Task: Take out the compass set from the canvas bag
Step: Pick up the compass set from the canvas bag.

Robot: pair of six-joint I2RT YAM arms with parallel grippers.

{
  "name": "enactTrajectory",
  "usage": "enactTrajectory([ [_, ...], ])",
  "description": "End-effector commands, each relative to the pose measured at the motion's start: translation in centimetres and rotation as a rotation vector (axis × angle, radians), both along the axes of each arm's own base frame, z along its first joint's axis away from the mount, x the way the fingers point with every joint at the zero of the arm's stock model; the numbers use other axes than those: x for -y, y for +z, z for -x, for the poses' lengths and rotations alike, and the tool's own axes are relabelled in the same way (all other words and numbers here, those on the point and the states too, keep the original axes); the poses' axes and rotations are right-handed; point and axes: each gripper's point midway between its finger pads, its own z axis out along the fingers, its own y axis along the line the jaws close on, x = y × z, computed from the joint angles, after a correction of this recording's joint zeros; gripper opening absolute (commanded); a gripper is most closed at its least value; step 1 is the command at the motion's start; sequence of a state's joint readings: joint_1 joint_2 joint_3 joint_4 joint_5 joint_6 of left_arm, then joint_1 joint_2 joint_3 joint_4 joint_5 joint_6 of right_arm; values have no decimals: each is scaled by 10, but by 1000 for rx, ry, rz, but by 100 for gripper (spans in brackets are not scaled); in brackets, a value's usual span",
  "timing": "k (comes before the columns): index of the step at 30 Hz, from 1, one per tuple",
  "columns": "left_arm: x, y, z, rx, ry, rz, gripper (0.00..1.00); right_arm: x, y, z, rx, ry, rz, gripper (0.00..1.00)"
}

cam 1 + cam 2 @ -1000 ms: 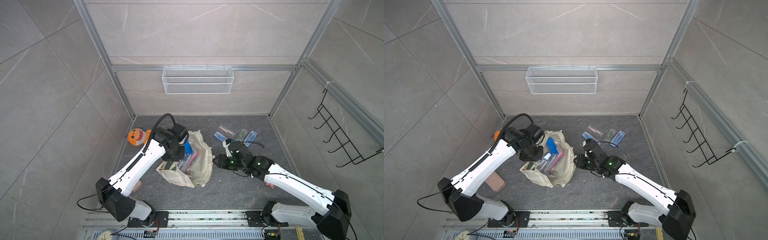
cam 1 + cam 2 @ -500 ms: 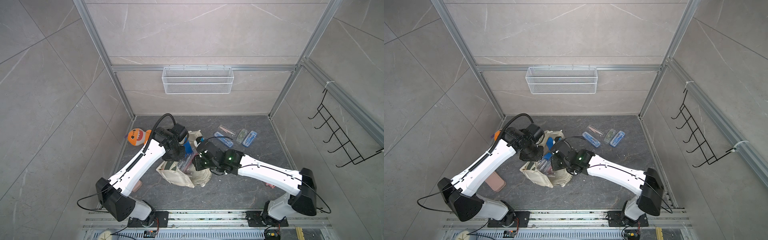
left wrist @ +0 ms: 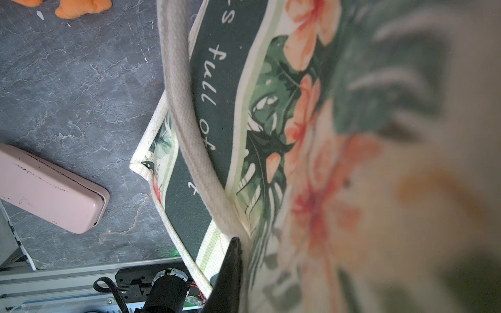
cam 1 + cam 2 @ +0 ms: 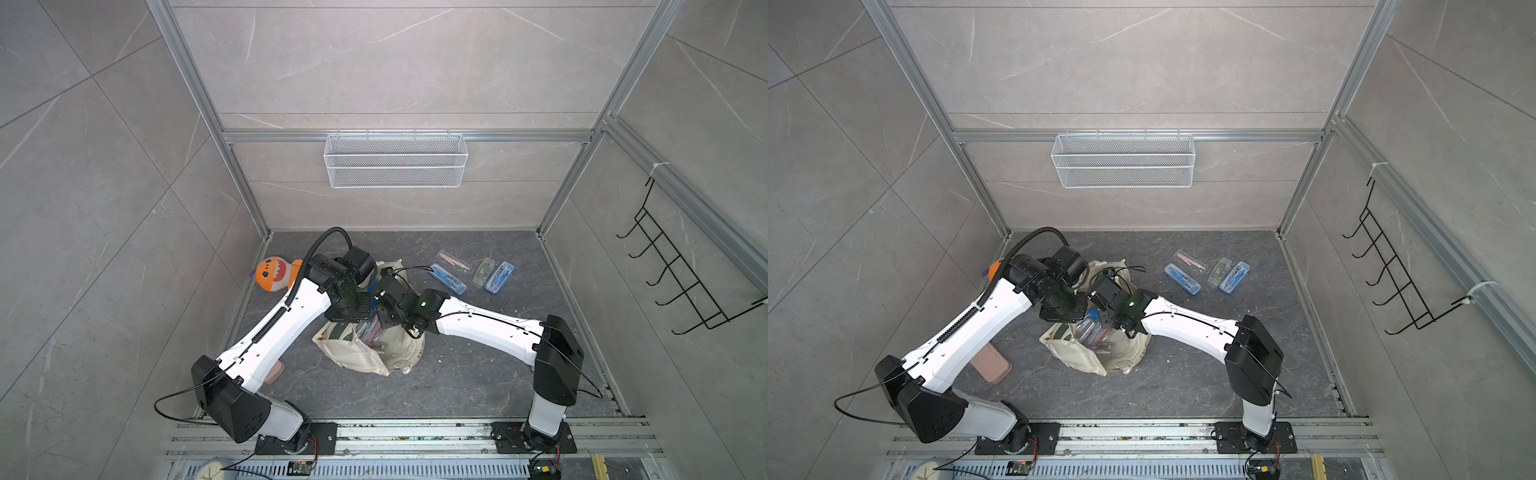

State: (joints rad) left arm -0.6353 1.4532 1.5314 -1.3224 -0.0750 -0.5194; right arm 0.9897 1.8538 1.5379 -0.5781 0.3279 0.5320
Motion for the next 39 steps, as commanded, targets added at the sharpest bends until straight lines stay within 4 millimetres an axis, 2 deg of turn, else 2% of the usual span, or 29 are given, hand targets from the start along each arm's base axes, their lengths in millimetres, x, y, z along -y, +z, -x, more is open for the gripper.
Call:
enactTrajectory([
  [1,8,16,-7,65,-36,52,0,5,-11,-13,20,-10,77,49],
  [8,7,16,-6,64,-44,50,0,0,-31,-27,4,26,98,49],
  [25,1,17,0,62,-38,48,0,-16,-53,-64,-55,67,137,41],
  [35,-1,16,3,58,-33,46,0,-23,-48,-77,-41,42,139,21],
  [39,-2,17,3,64,-29,47,0,-18,-45,-79,-31,24,153,14],
])
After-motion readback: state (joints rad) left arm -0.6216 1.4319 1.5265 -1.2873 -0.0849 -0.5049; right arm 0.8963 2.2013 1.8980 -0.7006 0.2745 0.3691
